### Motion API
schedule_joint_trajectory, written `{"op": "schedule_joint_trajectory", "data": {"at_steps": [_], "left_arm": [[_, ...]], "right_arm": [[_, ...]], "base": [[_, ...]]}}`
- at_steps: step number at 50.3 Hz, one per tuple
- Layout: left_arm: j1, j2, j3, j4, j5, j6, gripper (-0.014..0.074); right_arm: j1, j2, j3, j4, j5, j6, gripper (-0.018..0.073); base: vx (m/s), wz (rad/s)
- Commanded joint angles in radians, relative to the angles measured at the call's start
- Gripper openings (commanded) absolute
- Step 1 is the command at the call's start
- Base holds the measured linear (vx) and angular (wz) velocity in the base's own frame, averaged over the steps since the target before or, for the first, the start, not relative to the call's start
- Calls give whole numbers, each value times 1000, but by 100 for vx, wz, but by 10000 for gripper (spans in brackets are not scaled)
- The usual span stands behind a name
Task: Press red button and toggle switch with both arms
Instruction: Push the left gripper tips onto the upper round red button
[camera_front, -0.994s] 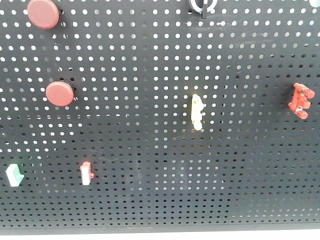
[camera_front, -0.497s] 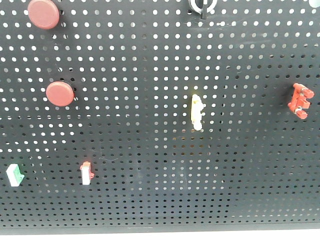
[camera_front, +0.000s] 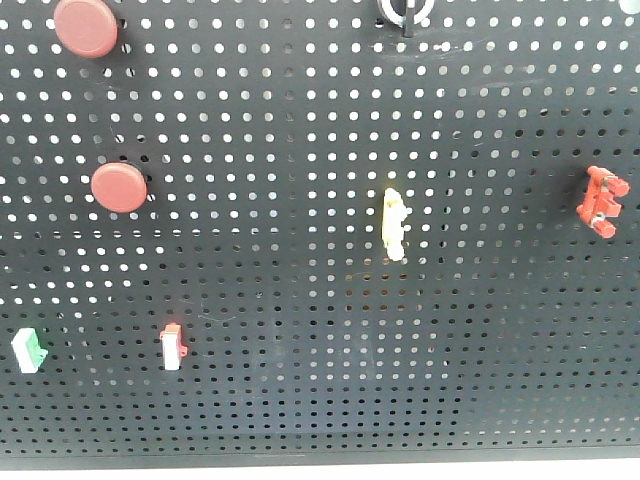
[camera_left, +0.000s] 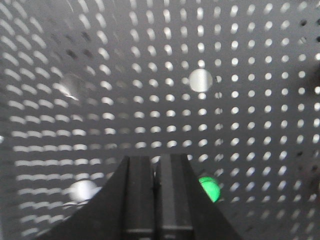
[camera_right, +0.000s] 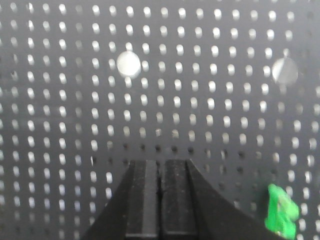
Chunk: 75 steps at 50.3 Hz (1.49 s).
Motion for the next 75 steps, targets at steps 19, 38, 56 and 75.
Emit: {"op": "schedule_joint_trajectory", "data": {"at_steps": [19, 38, 56, 75], "left_arm": [[-336, 154, -58, -19, -257, -6, 1], [-433, 360, -340, 43, -139, -8, 1], [-433, 486, -381, 43, -185, -10, 1], [-433, 338, -355, 124, -63, -6, 1]], "right_arm": [[-7, 0, -34, -9, -103, -9, -3], [-7, 0, -32, -8, -100, -9, -3], [-7, 0, -32, -8, -99, -9, -3], [-7, 0, -32, -7, -100, -6, -3]], "base": [[0, 0], [0, 0], [0, 0], [0, 0]]}}
